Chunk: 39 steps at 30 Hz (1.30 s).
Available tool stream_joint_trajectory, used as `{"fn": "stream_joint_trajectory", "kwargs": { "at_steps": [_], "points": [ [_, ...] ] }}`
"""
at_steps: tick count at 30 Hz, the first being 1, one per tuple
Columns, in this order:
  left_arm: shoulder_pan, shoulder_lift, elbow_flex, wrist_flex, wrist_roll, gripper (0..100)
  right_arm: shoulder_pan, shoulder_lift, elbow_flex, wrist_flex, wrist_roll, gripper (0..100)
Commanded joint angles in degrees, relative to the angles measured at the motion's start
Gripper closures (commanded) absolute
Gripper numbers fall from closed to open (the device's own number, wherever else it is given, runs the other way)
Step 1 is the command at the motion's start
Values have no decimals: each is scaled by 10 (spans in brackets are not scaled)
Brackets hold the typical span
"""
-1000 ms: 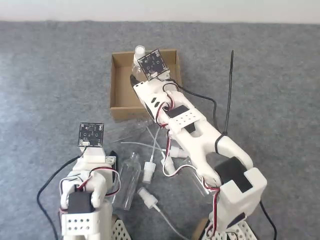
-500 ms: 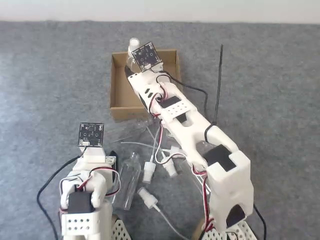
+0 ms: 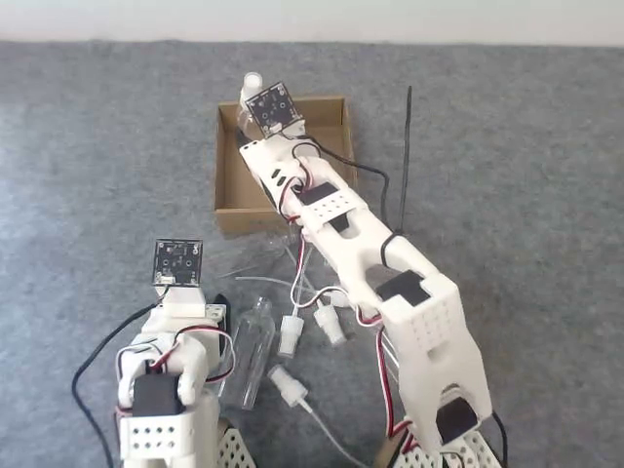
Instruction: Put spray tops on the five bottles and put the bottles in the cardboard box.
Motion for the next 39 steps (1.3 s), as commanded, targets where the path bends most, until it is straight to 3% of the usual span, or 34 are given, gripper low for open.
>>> {"fn": "stream_joint_trajectory", "kwargs": {
  "at_steps": [1, 25, 32, 39],
  "points": [
    [-1, -7, -7, 3, -2, 892, -11, 2, -66, -6, -5, 929],
    [-1, -7, -7, 3, -2, 892, -27, 121, -204, 0, -4, 924],
    [-1, -7, -7, 3, -2, 892, -28, 121, -205, 41, -4, 776],
    [-1, -7, -7, 3, -2, 892, -29, 120, -206, 50, 0, 768]
  ]
}}
